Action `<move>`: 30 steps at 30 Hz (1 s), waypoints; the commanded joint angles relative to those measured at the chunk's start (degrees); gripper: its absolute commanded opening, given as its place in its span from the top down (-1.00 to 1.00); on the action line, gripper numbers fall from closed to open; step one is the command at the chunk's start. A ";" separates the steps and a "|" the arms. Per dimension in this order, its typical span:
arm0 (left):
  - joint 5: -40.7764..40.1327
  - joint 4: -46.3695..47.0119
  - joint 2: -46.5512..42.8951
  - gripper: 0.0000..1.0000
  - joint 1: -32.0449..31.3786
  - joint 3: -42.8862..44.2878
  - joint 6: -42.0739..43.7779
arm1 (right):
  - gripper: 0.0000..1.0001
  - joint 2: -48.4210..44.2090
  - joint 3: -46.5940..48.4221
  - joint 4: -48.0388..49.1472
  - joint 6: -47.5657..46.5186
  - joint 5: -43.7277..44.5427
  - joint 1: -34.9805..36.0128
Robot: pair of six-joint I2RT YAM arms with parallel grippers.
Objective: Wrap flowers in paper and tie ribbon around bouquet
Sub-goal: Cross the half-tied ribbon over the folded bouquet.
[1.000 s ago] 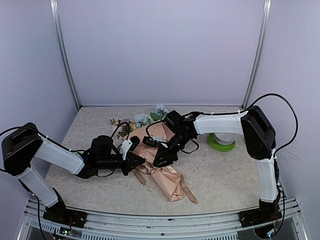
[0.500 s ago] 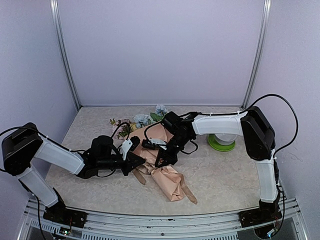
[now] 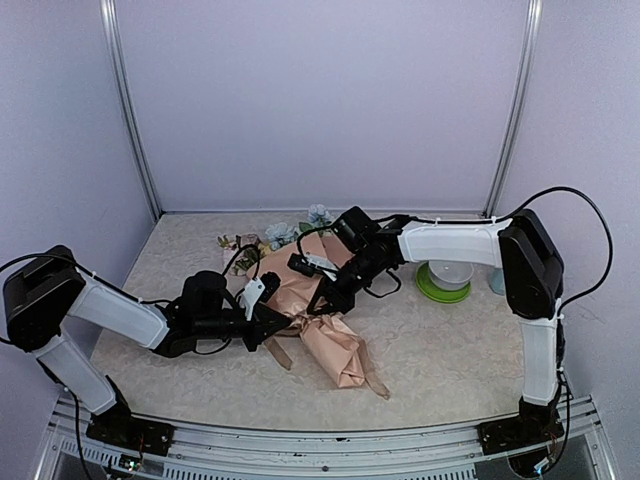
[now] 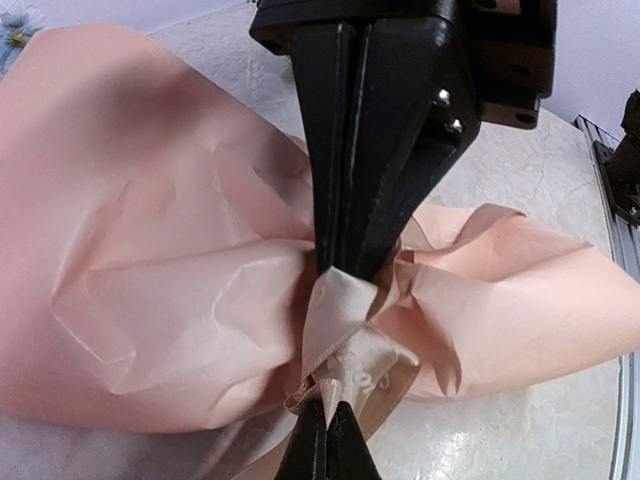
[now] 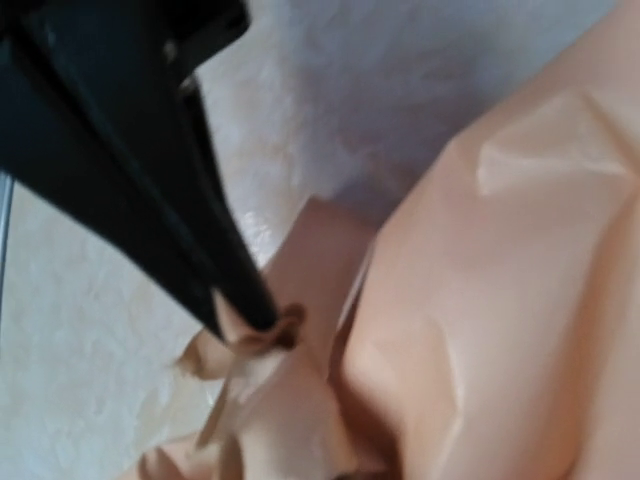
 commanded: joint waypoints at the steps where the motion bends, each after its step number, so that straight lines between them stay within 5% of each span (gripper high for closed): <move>1: -0.17 -0.07 -0.28 1.00 -0.44 0.85 0.72 | 0.92 -2.57 -1.53 3.99 2.70 -2.23 -1.07; 9: -0.50 -0.15 0.13 1.00 -0.44 0.86 0.84 | 0.81 -1.53 -2.12 4.30 3.49 -0.92 -1.69; 30: -2.05 -0.97 0.16 1.00 -0.66 0.67 1.05 | 1.00 -1.40 -2.42 9.47 10.49 -0.32 -3.52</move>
